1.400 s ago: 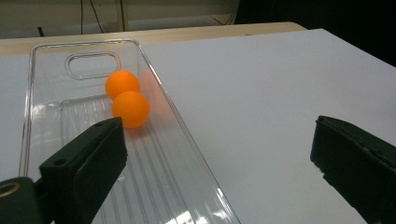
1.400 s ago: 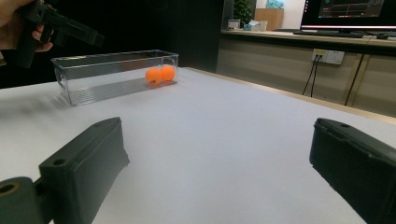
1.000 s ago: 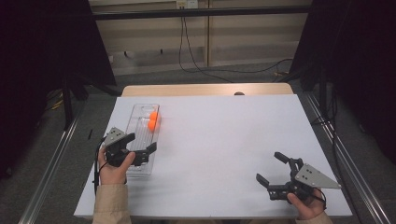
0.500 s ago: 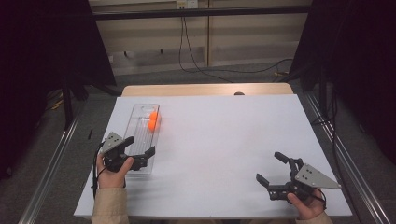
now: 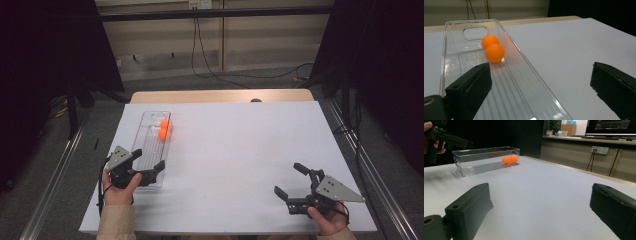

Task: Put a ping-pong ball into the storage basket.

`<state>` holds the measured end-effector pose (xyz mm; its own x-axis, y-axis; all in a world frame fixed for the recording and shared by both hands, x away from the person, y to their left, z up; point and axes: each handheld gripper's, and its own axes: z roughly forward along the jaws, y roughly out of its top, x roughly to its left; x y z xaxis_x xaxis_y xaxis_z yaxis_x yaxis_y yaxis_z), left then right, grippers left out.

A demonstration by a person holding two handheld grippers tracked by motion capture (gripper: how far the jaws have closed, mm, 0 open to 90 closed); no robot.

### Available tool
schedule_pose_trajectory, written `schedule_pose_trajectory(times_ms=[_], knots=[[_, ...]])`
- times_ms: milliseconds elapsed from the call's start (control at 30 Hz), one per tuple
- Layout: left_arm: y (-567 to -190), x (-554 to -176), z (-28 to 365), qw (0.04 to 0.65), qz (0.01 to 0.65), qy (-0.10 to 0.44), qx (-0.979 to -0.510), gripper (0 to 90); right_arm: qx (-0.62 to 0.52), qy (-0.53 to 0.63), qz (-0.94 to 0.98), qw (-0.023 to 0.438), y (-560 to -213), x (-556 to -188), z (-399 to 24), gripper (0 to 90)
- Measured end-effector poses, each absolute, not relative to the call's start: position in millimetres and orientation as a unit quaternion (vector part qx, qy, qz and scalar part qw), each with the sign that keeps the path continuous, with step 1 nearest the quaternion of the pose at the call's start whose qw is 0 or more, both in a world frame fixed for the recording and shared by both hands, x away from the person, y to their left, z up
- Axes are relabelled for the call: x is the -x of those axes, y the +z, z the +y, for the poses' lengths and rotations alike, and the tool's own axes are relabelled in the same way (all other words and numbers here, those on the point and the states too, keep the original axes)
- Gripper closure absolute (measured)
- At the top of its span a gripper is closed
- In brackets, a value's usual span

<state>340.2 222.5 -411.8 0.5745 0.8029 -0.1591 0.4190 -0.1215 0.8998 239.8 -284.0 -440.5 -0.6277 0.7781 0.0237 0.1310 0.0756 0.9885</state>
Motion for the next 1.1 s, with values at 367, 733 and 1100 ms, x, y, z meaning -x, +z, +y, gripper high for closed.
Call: schedule_pose_trajectory(times_ms=[367, 733, 1100], knots=[[-417.7, -334.0, 228.4, 0.518, 0.424, 0.19, -0.718, 3.6, -0.334, 0.592, 0.681, 0.273, -440.7, -239.8, -284.0, 2.7], [-421.8, -330.8, 230.3, 0.528, 0.422, 0.188, -0.713, 3.6, -0.335, 0.591, 0.681, 0.274, -440.6, -239.8, -284.2, 2.8], [-425.9, -327.8, 228.2, 0.526, 0.421, 0.188, -0.715, 3.6, -0.335, 0.592, 0.68, 0.274, -440.5, -239.6, -284.3, 2.8]])
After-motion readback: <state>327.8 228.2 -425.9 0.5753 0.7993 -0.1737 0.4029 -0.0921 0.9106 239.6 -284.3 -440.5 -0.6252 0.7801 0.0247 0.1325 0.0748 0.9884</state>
